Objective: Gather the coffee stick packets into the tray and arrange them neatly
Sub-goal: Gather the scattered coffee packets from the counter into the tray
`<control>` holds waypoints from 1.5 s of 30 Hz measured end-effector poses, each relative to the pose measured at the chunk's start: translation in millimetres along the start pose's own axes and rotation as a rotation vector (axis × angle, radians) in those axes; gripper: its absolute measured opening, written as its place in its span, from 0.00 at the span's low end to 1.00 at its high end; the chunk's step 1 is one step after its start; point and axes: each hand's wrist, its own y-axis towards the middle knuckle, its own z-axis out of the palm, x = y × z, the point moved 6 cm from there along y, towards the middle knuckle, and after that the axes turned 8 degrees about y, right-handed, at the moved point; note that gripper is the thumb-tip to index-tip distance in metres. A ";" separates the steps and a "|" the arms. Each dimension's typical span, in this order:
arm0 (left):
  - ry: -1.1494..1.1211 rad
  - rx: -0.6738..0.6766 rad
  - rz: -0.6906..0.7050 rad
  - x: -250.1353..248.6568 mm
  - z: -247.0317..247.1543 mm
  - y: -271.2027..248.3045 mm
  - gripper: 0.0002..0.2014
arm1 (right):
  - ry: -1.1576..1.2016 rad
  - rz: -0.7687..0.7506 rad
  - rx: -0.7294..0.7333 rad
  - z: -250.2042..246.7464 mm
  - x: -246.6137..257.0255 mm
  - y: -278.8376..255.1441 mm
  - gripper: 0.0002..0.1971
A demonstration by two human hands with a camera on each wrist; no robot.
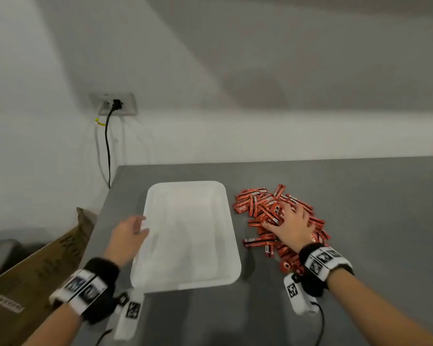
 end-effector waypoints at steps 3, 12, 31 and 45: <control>-0.031 0.063 -0.085 -0.1 22.4 19.7 0.28 | -0.005 0.084 0.097 19.3 -9.0 14.4 0.52; -0.010 0.061 -0.146 19.5 37.8 42.3 0.23 | -0.179 -0.028 0.101 52.9 -7.1 29.0 0.35; -0.093 0.048 -0.043 11.0 33.8 40.2 0.21 | 0.239 -0.500 -0.046 -13.7 121.7 13.5 0.15; -0.099 0.037 0.003 1.6 29.2 32.4 0.22 | 0.344 -0.480 0.291 18.1 142.3 1.1 0.23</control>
